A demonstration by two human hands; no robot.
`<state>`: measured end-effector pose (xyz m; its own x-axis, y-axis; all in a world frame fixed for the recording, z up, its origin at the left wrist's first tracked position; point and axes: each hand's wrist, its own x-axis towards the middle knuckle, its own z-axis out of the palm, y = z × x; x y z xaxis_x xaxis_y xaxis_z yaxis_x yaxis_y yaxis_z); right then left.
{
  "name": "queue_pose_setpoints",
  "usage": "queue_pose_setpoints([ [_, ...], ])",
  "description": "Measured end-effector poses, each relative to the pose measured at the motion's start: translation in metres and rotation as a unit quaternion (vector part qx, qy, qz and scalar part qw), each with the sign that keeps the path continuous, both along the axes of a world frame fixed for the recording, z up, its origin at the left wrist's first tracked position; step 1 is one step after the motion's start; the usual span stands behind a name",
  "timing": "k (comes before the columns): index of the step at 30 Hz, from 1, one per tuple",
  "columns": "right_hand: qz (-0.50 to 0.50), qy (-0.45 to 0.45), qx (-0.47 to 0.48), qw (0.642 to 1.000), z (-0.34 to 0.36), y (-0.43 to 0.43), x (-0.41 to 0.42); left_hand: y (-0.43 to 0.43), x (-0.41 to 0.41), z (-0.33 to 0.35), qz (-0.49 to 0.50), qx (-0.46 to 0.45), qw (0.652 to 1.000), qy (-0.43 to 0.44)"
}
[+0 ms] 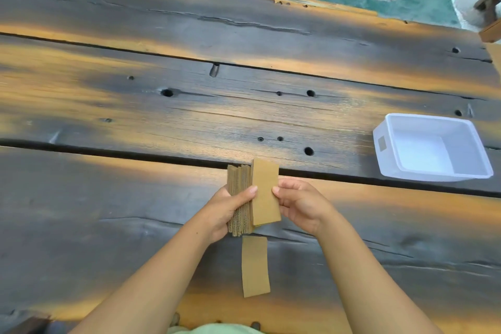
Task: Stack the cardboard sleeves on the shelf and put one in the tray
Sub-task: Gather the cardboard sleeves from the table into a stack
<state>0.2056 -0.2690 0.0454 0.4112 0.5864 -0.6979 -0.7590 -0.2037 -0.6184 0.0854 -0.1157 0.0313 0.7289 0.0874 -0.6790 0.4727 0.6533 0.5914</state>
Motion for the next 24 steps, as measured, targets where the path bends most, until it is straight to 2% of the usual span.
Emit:
queue_pose_setpoints([
  [4, 0.033, -0.031, -0.005, 0.999, 0.003, 0.014, -0.03, 0.003, -0.024, 0.002, 0.016, -0.036, 0.999, -0.001],
  [7, 0.067, -0.099, -0.04, 0.992, 0.002, 0.02, -0.045, 0.01, -0.039, 0.002, 0.008, -0.043, 0.999, -0.008],
  [11, 0.151, -0.179, -0.083, 0.969, 0.0, 0.017, -0.056, 0.013, -0.049, 0.005, -0.037, -0.039, 0.998, -0.017],
  [16, 0.227, -0.226, -0.113, 0.941, -0.008, 0.004, -0.068, 0.002, -0.062, 0.005, -0.063, -0.03, 0.998, -0.004],
  [20, 0.209, -0.214, -0.159, 0.941, -0.022, -0.005, -0.087, -0.012, -0.078, -0.003, -0.03, -0.009, 0.999, 0.038],
  [24, 0.086, -0.21, -0.285, 0.931, -0.05, -0.016, -0.113, -0.028, -0.094, -0.018, -0.001, 0.077, 0.994, 0.082],
])
